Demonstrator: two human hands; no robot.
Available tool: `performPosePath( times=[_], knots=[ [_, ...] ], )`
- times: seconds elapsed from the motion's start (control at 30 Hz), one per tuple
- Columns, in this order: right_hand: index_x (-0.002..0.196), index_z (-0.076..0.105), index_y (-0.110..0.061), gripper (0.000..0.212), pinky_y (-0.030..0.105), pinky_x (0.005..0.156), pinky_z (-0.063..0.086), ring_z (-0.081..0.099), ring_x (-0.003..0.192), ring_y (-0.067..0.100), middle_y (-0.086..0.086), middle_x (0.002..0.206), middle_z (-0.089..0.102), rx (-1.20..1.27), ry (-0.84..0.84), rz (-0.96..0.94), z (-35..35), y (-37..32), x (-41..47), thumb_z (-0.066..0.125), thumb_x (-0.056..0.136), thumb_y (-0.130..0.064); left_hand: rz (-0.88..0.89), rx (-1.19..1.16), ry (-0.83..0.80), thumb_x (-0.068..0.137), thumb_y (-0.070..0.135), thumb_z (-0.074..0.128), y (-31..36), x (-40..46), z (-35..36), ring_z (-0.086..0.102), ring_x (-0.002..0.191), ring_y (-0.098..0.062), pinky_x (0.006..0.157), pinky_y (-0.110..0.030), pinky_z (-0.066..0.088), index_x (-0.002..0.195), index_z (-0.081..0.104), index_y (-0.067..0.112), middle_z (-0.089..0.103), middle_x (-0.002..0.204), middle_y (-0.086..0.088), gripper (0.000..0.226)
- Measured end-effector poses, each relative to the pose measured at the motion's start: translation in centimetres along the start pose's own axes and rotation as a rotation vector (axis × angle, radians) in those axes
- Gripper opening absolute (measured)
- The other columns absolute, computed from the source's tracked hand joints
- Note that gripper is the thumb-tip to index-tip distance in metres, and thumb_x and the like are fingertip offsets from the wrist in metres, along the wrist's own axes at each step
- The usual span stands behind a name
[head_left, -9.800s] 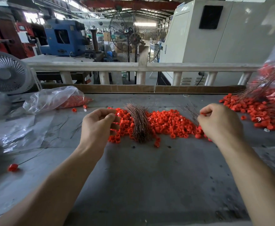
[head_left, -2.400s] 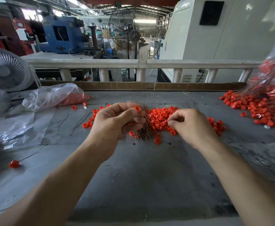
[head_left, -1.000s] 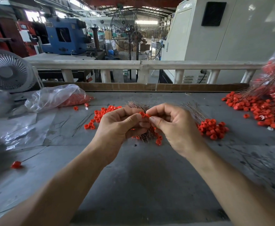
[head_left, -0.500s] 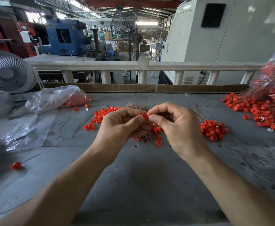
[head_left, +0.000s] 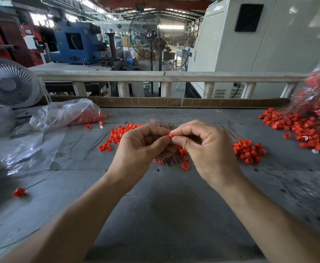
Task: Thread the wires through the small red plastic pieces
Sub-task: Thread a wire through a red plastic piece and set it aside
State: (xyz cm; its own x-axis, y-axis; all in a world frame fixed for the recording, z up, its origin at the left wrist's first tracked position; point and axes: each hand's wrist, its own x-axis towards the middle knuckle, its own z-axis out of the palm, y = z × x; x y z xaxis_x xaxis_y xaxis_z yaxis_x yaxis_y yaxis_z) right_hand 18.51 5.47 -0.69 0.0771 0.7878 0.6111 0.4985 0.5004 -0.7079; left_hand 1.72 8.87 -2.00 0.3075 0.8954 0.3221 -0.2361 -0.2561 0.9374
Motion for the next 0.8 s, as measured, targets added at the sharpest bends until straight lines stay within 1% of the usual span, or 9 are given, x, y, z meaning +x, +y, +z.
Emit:
performPosePath(
  times=[0.1, 0.2, 0.3, 0.43, 0.5, 0.63, 0.73, 0.8],
  knots=[
    [0.091, 0.081, -0.011, 0.012, 0.019, 0.083, 0.054, 0.069, 0.091, 0.007, -0.004, 0.093, 0.074, -0.032, 0.013, -0.036, 0.1, 0.0, 0.0, 0.080, 0.083, -0.002, 0.012, -0.001, 0.005, 0.082, 0.016, 0.072, 0.0, 0.0, 0.0, 0.076, 0.085, -0.031, 0.073, -0.029, 0.061, 0.095, 0.075, 0.013, 0.077, 0.089, -0.017, 0.014],
    [0.092, 0.082, -0.011, 0.013, 0.014, 0.081, 0.052, 0.068, 0.091, 0.006, -0.005, 0.093, 0.074, -0.060, 0.028, -0.064, 0.1, 0.0, -0.1, 0.080, 0.083, -0.002, 0.016, 0.000, 0.010, 0.086, 0.013, 0.071, 0.0, 0.0, 0.1, 0.077, 0.085, -0.030, 0.073, -0.028, 0.061, 0.093, 0.077, 0.017, 0.077, 0.090, -0.017, 0.010],
    [0.094, 0.082, -0.011, 0.014, 0.010, 0.081, 0.050, 0.067, 0.092, 0.004, -0.006, 0.094, 0.073, -0.100, 0.038, -0.100, 0.3, 0.0, -0.2, 0.080, 0.084, -0.002, 0.023, 0.009, 0.018, 0.086, 0.012, 0.071, 0.0, 0.0, 0.1, 0.077, 0.085, -0.029, 0.073, -0.028, 0.061, 0.088, 0.079, 0.023, 0.077, 0.090, -0.016, 0.014],
    [0.098, 0.082, -0.011, 0.015, 0.006, 0.080, 0.048, 0.067, 0.091, 0.004, -0.005, 0.096, 0.073, -0.159, 0.072, -0.161, 0.7, 0.0, -0.4, 0.079, 0.085, -0.003, 0.042, 0.030, 0.030, 0.087, 0.013, 0.071, -0.1, -0.1, 0.0, 0.077, 0.086, -0.029, 0.075, -0.030, 0.062, 0.090, 0.079, 0.022, 0.077, 0.089, -0.016, 0.012],
    [0.100, 0.081, -0.010, 0.016, 0.006, 0.080, 0.049, 0.067, 0.090, 0.004, -0.004, 0.097, 0.073, -0.178, 0.082, -0.188, 0.9, 0.0, -0.5, 0.078, 0.086, -0.003, 0.045, 0.040, 0.036, 0.085, 0.018, 0.072, 0.0, -0.1, -0.1, 0.077, 0.085, -0.028, 0.075, -0.029, 0.061, 0.091, 0.079, 0.023, 0.078, 0.089, -0.014, 0.010],
    [0.101, 0.081, -0.010, 0.016, 0.006, 0.080, 0.049, 0.068, 0.090, 0.004, -0.004, 0.098, 0.073, -0.186, 0.090, -0.200, 1.0, 0.1, -0.5, 0.078, 0.087, -0.003, 0.024, 0.021, 0.049, 0.084, 0.018, 0.073, 0.0, -0.1, -0.1, 0.077, 0.084, -0.027, 0.074, -0.028, 0.061, 0.090, 0.080, 0.023, 0.078, 0.089, -0.014, 0.010],
    [0.104, 0.081, -0.010, 0.019, 0.005, 0.082, 0.047, 0.066, 0.093, 0.003, -0.004, 0.100, 0.072, -0.190, 0.084, -0.195, 1.3, 0.1, -0.6, 0.077, 0.088, -0.003, -0.005, -0.015, 0.053, 0.081, 0.020, 0.073, 0.0, 0.0, -0.1, 0.076, 0.085, -0.027, 0.076, -0.030, 0.061, 0.091, 0.079, 0.017, 0.077, 0.090, -0.015, 0.012],
    [0.107, 0.080, -0.009, 0.020, 0.006, 0.084, 0.047, 0.066, 0.093, 0.003, -0.002, 0.102, 0.072, -0.214, 0.080, -0.212, 1.5, 0.1, -0.7, 0.076, 0.088, -0.002, -0.034, -0.038, 0.062, 0.081, 0.021, 0.073, 0.0, 0.1, -0.2, 0.075, 0.086, -0.028, 0.078, -0.032, 0.062, 0.095, 0.078, 0.011, 0.077, 0.091, -0.017, 0.018]
  ],
)
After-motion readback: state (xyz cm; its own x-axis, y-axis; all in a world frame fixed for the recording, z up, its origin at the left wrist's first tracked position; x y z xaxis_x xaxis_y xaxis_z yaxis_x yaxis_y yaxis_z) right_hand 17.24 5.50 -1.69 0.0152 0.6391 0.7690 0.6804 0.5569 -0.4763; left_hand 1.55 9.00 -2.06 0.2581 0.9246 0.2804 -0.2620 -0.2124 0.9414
